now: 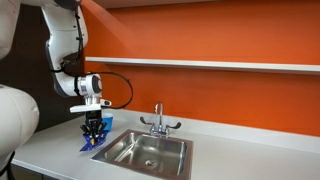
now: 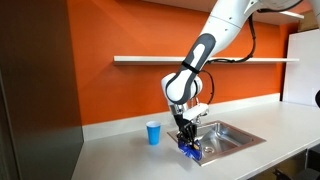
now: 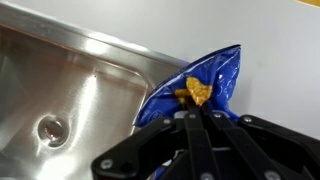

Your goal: Move the Doritos packet from the sink, to the left counter

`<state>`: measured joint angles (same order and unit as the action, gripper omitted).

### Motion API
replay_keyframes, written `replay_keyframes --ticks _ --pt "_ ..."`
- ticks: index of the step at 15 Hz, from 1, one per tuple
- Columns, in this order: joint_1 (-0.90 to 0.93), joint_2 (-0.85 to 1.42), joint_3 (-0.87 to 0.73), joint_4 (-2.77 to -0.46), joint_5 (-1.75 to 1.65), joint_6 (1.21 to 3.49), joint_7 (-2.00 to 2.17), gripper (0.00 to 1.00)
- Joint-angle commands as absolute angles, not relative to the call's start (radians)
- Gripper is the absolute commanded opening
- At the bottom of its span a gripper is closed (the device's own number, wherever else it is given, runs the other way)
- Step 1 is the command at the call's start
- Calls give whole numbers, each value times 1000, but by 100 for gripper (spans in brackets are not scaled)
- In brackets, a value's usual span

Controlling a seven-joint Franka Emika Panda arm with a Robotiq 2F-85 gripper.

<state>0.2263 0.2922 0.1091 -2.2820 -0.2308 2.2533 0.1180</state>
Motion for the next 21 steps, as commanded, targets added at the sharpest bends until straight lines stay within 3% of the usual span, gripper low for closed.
replay_keyframes --ticks 1,15,16,17,21 --pt "235 302 135 -2262 -239 2236 85 1" --pt "248 422 152 -2164 -231 2223 23 1" --pt "248 426 151 -2160 -231 2223 23 20" --pt "248 431 150 -2155 -230 2223 22 31" --pt "247 440 148 -2142 -229 2223 21 60"
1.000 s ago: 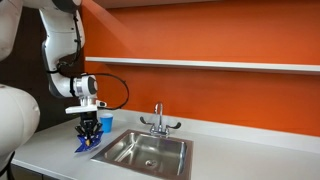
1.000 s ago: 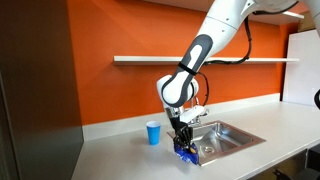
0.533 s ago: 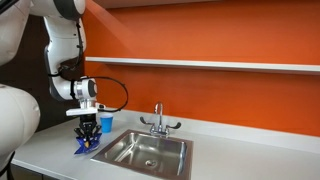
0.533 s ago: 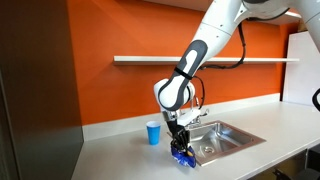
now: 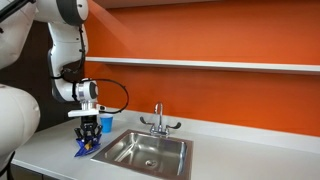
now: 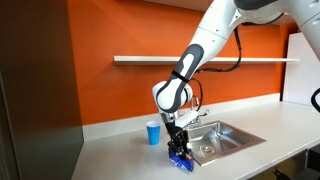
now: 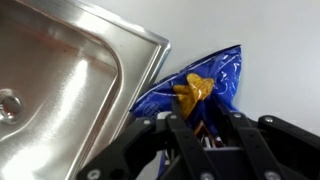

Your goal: Move the Doritos packet from the sink, to the left counter

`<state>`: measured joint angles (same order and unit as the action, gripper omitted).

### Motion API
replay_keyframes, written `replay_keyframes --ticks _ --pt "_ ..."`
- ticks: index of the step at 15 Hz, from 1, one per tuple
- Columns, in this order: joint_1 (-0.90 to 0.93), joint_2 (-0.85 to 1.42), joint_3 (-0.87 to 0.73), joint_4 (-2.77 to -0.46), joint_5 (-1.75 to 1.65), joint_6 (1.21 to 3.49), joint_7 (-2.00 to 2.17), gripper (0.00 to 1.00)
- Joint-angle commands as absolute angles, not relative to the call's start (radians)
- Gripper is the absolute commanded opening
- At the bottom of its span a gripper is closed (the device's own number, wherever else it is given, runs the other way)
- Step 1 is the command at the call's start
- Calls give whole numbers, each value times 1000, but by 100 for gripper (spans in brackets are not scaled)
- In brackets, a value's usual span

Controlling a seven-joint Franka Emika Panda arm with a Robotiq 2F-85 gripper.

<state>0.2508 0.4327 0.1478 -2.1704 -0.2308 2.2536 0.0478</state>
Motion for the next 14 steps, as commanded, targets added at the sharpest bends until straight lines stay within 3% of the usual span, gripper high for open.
replay_keyframes --ticks 1,4,6,14 --pt "246 437 147 -2143 -228 2223 22 67" --pt "244 424 146 -2147 -226 2228 23 91" --pt "242 415 145 -2150 -225 2232 24 100" --pt "227 353 142 -2180 -216 2250 23 100"
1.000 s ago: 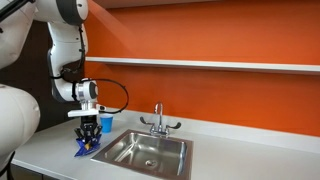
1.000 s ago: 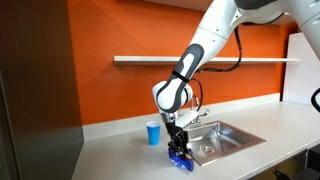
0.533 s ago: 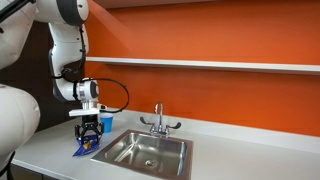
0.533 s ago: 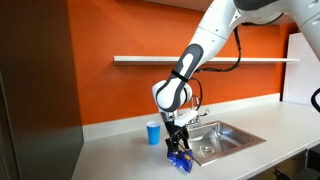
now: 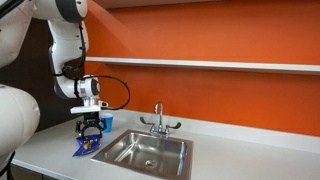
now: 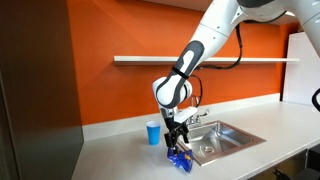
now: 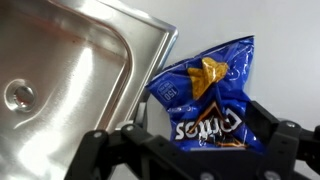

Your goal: Move the Doritos packet from the sink, to the left counter

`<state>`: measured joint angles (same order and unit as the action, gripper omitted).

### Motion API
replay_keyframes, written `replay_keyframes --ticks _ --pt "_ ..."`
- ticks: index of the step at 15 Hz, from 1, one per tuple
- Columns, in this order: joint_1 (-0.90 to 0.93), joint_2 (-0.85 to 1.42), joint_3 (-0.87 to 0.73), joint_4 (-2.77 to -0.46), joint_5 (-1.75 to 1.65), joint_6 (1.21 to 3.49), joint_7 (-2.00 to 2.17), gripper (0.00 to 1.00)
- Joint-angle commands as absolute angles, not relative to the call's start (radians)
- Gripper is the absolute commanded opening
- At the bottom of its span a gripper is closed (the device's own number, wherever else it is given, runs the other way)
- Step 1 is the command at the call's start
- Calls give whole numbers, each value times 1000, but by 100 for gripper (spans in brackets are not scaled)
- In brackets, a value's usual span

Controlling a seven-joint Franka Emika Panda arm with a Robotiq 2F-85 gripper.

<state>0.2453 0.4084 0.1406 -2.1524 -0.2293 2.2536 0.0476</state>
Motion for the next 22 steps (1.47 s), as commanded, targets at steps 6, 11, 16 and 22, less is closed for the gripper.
replay_keyframes --ticks 6,11,16,22 --pt "185 270 113 -2225 -198 2270 38 100" --pt "123 206 57 -2275 -174 2289 60 100" --pt "52 137 -9 -2358 -143 2332 84 100" --pt "-15 78 -74 -2441 -130 2365 111 100"
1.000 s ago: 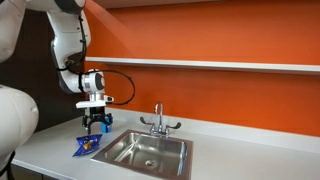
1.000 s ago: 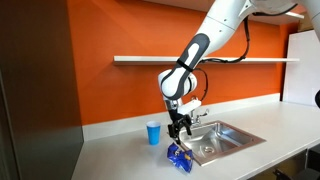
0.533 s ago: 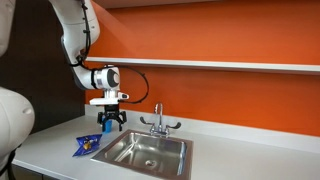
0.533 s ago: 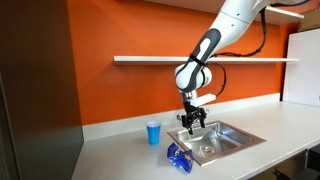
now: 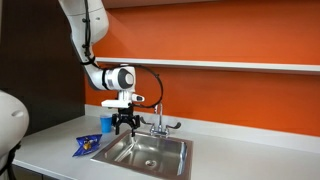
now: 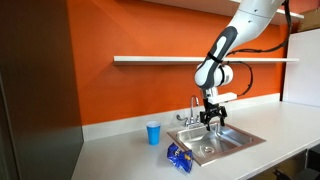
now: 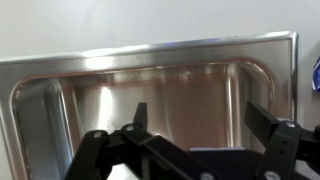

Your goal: Move the Doritos packet from the sink, to the left counter

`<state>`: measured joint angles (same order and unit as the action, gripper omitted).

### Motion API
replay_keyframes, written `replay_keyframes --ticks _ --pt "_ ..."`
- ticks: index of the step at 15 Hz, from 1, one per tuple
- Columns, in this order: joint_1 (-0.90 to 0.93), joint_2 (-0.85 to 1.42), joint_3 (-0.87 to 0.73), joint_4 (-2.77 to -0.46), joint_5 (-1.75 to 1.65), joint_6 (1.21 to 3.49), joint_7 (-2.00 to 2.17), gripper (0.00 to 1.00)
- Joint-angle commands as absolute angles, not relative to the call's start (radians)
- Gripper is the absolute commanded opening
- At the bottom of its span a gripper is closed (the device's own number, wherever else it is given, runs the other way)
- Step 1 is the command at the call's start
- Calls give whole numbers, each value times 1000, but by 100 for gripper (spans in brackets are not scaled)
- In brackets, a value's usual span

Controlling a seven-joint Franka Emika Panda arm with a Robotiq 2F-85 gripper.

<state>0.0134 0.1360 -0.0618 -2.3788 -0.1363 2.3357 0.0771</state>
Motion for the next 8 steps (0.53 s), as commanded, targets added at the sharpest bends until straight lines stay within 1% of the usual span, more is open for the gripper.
replay_keyframes --ticks 1,4,5,8 --pt "-23 71 -82 -2450 -127 2367 116 100" --pt "-43 62 -105 -2476 -135 2376 153 100" --pt "-35 102 -93 -2435 -137 2353 113 100" --pt "-45 97 -103 -2448 -137 2358 127 100"
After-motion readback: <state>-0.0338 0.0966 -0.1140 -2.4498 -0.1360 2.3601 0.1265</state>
